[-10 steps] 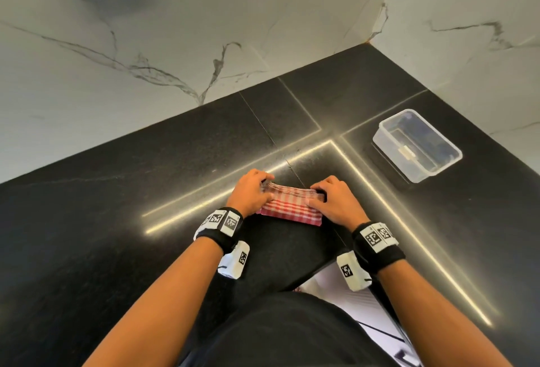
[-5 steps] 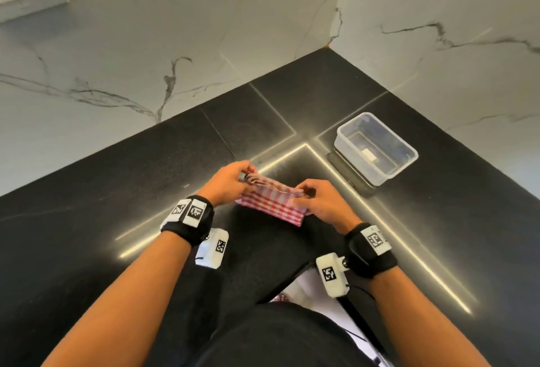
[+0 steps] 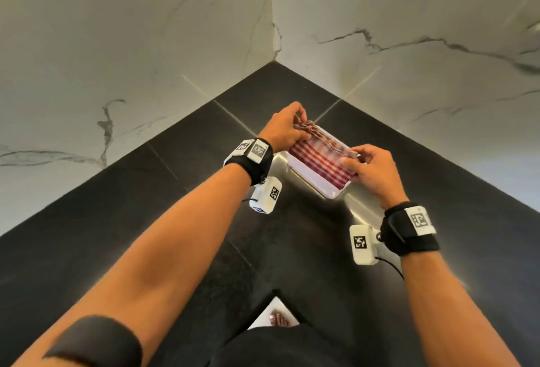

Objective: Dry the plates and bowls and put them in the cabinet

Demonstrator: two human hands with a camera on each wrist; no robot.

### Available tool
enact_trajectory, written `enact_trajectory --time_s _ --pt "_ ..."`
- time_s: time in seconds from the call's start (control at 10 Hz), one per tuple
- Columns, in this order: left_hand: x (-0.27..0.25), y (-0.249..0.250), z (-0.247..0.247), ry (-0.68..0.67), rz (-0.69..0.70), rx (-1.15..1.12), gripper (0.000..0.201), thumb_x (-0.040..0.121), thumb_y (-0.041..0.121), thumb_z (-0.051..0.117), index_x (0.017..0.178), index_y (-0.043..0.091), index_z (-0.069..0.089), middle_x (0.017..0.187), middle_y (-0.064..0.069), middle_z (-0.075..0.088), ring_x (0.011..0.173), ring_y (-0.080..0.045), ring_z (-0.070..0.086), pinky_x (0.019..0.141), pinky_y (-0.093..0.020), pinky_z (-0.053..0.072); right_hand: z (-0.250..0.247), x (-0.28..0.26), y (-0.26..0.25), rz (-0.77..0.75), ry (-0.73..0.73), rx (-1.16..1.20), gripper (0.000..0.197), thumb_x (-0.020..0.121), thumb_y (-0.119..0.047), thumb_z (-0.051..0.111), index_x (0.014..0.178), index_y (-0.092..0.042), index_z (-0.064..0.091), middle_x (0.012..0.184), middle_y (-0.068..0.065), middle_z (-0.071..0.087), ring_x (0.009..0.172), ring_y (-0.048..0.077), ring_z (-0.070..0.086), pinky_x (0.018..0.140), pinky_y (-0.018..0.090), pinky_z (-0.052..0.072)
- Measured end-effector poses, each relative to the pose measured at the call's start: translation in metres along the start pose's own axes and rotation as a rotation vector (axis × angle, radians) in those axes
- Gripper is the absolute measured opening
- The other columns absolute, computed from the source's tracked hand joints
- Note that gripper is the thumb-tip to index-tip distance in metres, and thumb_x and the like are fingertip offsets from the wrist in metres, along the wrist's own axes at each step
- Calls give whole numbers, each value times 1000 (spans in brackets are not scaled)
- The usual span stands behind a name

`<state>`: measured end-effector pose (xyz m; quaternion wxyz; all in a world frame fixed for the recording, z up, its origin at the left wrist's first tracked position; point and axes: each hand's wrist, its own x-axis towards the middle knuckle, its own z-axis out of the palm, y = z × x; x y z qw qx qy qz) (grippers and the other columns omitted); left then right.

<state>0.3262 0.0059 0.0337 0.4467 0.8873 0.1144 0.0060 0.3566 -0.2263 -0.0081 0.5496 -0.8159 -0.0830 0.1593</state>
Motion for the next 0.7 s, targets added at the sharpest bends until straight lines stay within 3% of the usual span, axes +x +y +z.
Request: enact_trajectory --time_s 0.1,0.2,0.5,0.6,0.7 --pt "29 9 13 -48 -43 129 29 85 8 74 74 24 52 99 -6 67 92 -23 64 87 -44 58 -3 14 10 -25 56 -108 17 91 -22 73 107 -16 70 103 -1 71 93 15 70 84 39 61" --pt "48 7 20 -103 -80 198 28 86 7 71 71 26 55 106 -8 70 99 -27 67 88 -49 59 0 22 13 -22 51 -167 22 93 -23 71 114 -15 69 110 0 68 99 14 67 90 39 59" --pt "59 -8 39 -253 -82 387 18 92 11 65 80 24 63 110 -3 69 99 -25 68 84 -38 60 22 26 17 -33 -21 -562 27 99 -33 61 120 -18 68 117 4 71 97 20 70 86 37 57" --pt "58 -15 43 -284 -11 442 7 94 13 64 98 16 69 113 -2 66 99 -23 67 81 -31 57 23 20 14 -93 2 -713 28 99 -35 59 118 -17 70 115 5 70 100 21 65 82 37 56" --pt "54 -21 41 -214 97 437 13 96 13 61 107 16 68 115 -3 63 105 -20 62 86 -29 53 21 13 16 -164 145 -722 29 100 -33 57 118 -14 69 117 7 65 108 23 57 82 40 54"
